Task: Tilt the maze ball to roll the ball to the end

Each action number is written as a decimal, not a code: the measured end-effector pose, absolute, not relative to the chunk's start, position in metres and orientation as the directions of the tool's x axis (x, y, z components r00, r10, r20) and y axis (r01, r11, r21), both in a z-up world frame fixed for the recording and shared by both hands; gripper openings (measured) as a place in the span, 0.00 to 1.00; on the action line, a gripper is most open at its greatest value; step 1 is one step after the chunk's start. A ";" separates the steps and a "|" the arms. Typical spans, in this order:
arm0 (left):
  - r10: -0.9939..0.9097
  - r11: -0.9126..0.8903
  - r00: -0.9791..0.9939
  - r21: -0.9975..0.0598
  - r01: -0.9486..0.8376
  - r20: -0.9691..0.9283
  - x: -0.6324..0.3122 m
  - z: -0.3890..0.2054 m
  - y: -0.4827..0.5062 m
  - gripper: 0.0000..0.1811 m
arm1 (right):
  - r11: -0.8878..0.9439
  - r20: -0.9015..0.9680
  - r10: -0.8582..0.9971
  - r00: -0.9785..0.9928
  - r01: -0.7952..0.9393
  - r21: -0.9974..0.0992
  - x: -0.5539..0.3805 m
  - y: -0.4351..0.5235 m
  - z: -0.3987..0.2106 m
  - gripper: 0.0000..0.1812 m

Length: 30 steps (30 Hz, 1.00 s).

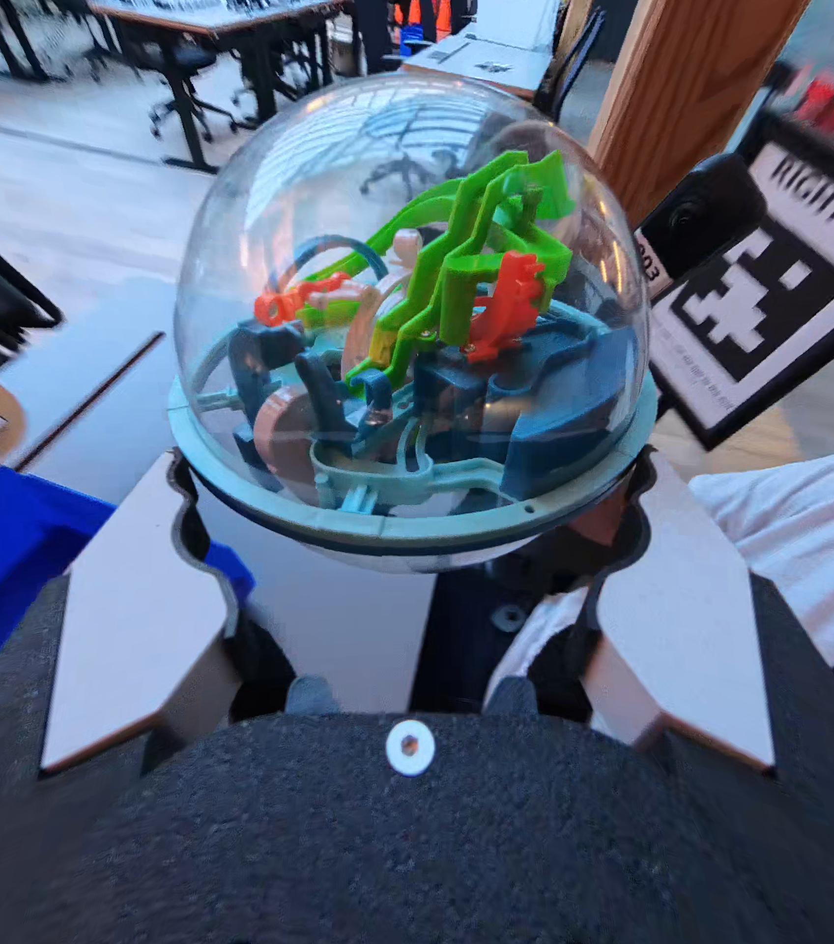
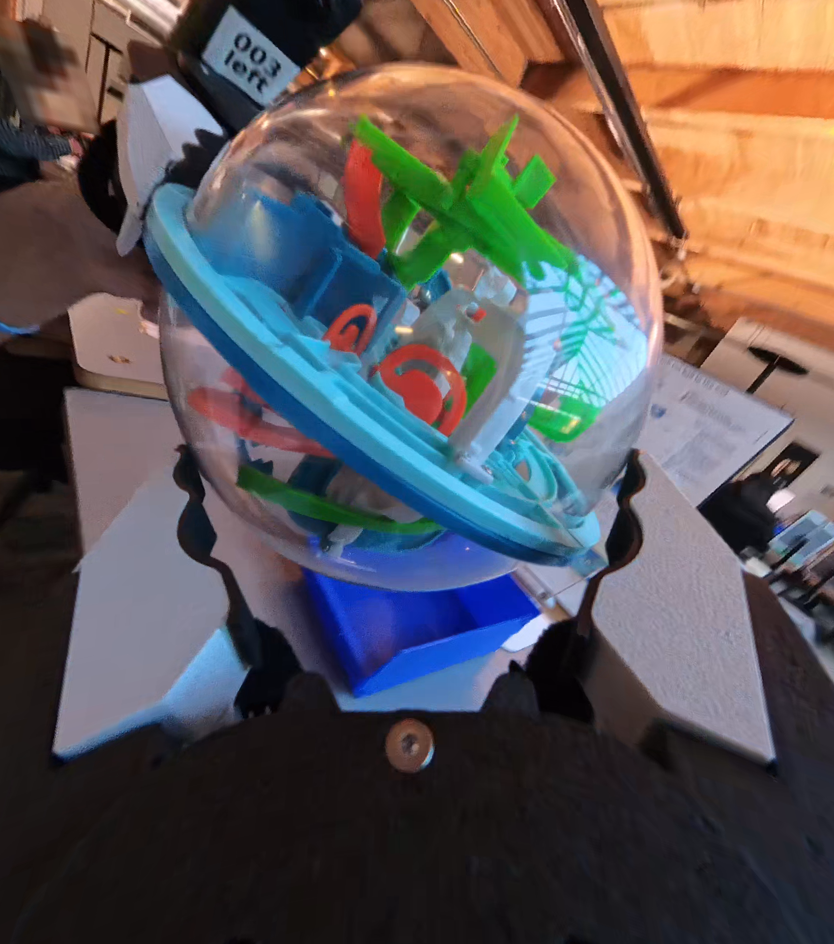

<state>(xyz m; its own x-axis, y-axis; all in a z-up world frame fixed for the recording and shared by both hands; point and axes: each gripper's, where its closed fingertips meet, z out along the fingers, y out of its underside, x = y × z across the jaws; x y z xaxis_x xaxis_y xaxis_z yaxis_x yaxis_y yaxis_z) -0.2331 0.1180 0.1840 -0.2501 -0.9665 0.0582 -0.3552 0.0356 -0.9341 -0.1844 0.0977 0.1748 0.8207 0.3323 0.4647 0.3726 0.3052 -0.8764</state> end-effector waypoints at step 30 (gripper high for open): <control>-0.333 0.903 0.195 -0.371 -0.217 -0.923 -0.311 0.176 0.052 0.87 | 0.366 0.781 -0.612 0.125 0.920 0.139 -0.244 0.018 0.197 0.85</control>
